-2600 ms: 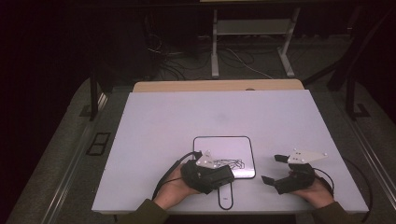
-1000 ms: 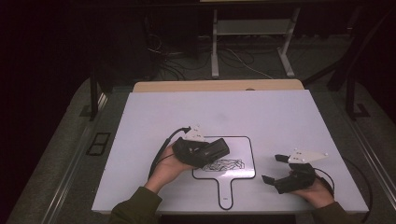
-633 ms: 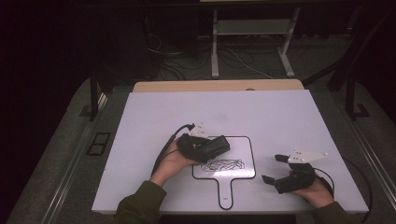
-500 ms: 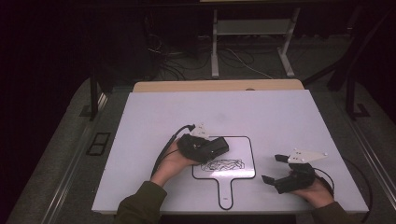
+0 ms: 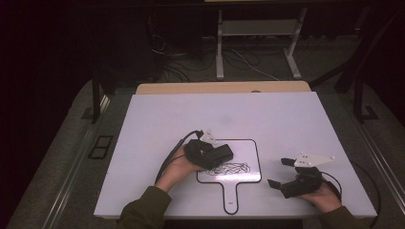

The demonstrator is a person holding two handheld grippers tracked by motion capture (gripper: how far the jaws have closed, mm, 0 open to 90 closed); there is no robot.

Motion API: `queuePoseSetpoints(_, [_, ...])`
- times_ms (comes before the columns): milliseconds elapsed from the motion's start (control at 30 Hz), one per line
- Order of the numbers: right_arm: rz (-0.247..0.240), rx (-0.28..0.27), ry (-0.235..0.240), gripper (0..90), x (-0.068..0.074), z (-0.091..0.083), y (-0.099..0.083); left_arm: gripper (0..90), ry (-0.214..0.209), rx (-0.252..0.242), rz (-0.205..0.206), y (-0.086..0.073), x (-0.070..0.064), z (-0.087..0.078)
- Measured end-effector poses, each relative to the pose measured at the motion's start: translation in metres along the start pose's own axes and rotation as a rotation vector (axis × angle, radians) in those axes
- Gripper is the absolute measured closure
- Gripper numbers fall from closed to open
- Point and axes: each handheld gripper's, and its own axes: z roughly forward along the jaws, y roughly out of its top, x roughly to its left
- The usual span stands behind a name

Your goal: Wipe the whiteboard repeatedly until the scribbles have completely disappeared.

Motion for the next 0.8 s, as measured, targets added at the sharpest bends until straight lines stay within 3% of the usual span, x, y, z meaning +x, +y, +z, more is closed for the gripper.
queuePoseSetpoints(400, [0.001, 0.003, 0.001, 1.8, 0.000, 0.000, 0.000, 38.8, -0.008, -0.004, 0.012, -0.001, -0.005, 0.003])
queuePoseSetpoints(800, [0.001, 0.004, 0.000, 1.8, 0.000, 0.001, 0.000, 38.8, -0.048, -0.001, 0.056, 0.002, -0.025, 0.006])
